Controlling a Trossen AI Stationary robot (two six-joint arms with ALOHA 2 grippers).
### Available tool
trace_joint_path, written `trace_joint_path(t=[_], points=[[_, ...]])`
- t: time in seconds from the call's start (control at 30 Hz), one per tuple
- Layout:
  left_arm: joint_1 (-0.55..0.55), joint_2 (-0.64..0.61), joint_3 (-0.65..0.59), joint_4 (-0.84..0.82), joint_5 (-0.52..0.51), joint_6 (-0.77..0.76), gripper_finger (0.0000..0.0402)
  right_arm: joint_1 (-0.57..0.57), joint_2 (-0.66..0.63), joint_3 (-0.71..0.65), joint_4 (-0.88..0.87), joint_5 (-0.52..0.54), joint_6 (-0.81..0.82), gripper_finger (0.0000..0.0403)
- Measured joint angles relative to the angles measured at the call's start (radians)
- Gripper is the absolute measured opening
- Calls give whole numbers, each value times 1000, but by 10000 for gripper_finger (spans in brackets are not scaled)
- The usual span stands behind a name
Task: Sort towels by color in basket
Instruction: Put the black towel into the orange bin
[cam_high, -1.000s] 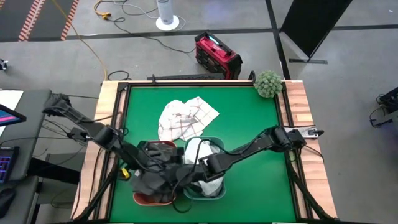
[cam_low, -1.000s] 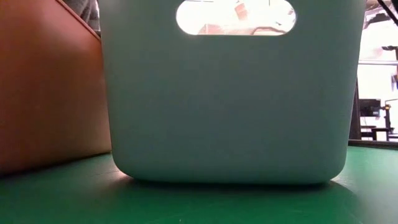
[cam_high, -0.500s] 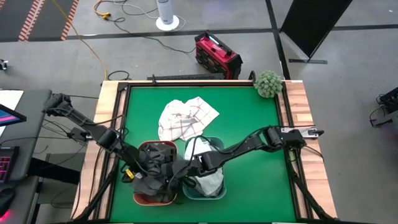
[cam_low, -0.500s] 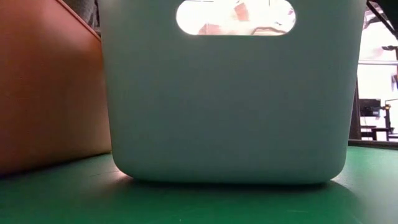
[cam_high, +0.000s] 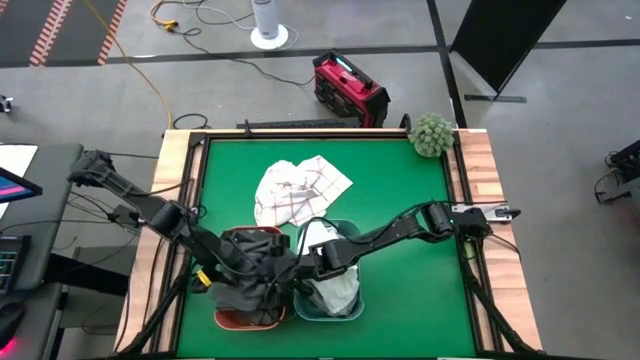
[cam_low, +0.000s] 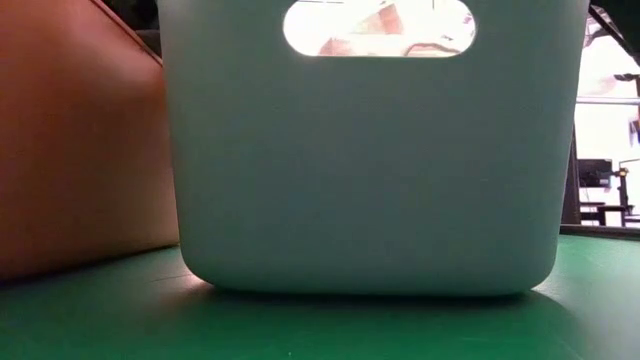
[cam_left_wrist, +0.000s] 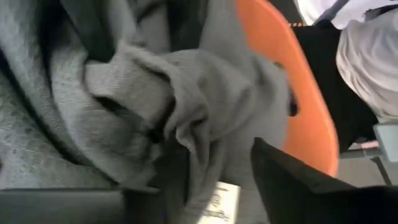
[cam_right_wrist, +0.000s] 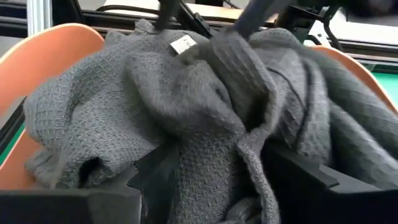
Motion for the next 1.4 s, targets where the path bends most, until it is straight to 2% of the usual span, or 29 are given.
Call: trace_joint_path(t=[0.1, 0.2, 0.4, 0.5, 0.73, 0.87, 1.0, 1.17, 1.4], points=[[0, 0, 79, -81, 0, 25, 194, 0, 0, 0, 0, -13, -13, 255], [0, 0, 151, -102, -32, 71, 212, 0, 0, 0, -1, -17, -16, 255], [0, 4, 182, -104, -315, 149, 212, 7, 0, 0, -25, -18, -26, 255], [0, 21, 124, -82, -385, 150, 209, 15, -13, 0, -67, -13, -36, 255], [0, 95, -124, 250, -370, 69, 208, 23, -31, 0, -88, -13, -39, 255], [1, 139, -221, 348, -356, 5, 208, 22, -31, 0, -116, -13, -33, 255], [0, 145, -224, 338, -347, -11, 207, 23, -31, 63, -213, -13, -28, 255], [1, 111, -179, 300, -340, 33, 207, 23, -34, 119, -248, -13, -28, 255], [0, 57, -94, 157, -336, 70, 207, 23, -27, 126, -282, -12, -7, 255]])
